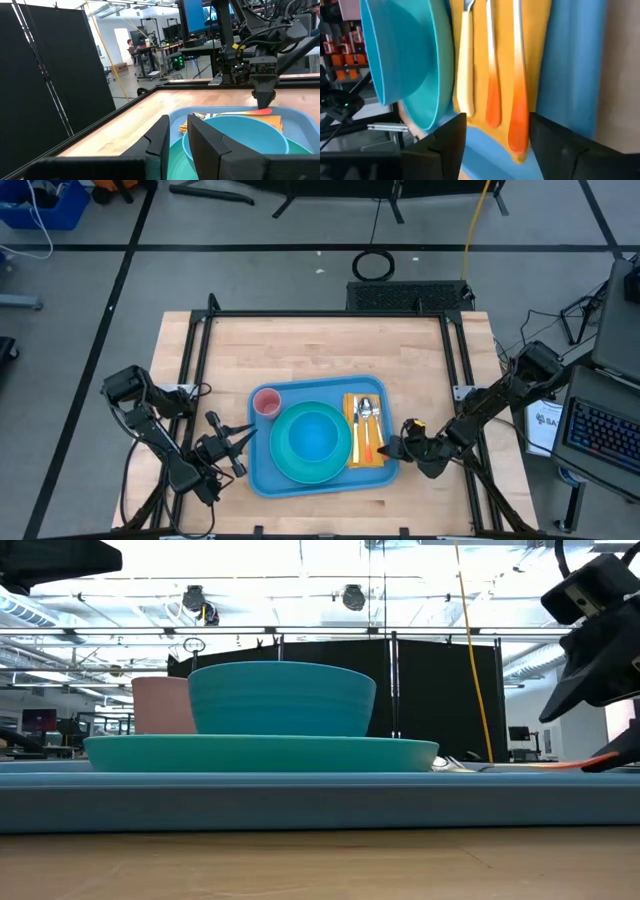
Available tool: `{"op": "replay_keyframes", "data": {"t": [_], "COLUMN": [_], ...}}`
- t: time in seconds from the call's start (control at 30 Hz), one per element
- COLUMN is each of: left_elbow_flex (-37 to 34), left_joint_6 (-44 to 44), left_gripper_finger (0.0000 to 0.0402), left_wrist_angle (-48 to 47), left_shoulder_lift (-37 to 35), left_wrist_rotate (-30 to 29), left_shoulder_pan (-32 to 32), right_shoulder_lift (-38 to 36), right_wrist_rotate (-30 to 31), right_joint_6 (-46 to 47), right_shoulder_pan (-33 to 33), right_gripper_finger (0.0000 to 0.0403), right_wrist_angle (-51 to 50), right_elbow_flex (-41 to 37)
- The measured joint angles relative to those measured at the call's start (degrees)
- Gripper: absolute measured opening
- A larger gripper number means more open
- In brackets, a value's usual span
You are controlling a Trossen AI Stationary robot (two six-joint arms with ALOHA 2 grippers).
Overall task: Set up tray
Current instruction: Put the orange fork on the yellow napkin to the right of the orange spoon
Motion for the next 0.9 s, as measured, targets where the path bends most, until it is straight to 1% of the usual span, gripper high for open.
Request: {"op": "replay_keyframes", "data": {"t": [0.1, 0.27, 0.37, 0.43, 0.5, 0.67, 0.8, 0.9], "left_elbow_flex": [0.0, 0.0, 0.0, 0.0, 0.0, 0.0, 0.0, 0.0], "left_joint_6": [0.0, 0.0, 0.0, 0.0, 0.0, 0.0, 0.0, 0.0], "left_gripper_finger": [0.0072, 0.0072, 0.0072, 0.0072, 0.0072, 0.0072, 0.0072, 0.0072], "left_wrist_angle": [0.0, 0.0, 0.0, 0.0, 0.0, 0.0, 0.0, 0.0], "left_shoulder_lift": [0.0, 0.0, 0.0, 0.0, 0.0, 0.0, 0.0, 0.0], "left_wrist_rotate": [0.0, 0.0, 0.0, 0.0, 0.0, 0.0, 0.0, 0.0], "left_shoulder_pan": [0.0, 0.0, 0.0, 0.0, 0.0, 0.0, 0.0, 0.0], "right_shoulder_lift": [0.0, 0.0, 0.0, 0.0, 0.0, 0.0, 0.0, 0.0], "right_wrist_rotate": [-1.2, -1.5, -4.7, -7.3, -7.8, -8.8, -8.9, -12.5], "right_joint_6": [-0.2, -0.1, 0.4, 2.4, 3.3, -0.4, -1.1, 0.2], "right_shoulder_pan": [-0.1, -0.1, -0.6, -1.2, -1.8, -3.6, -4.3, -4.3], "right_gripper_finger": [0.0205, 0.0203, 0.0202, 0.0202, 0.0201, 0.0201, 0.0201, 0.0201], "right_wrist_angle": [1.2, 1.8, 2.8, 2.8, 3.0, 5.6, 7.3, 5.8], "right_elbow_flex": [0.0, 0.0, 0.0, 0.0, 0.0, 0.0, 0.0, 0.0]}}
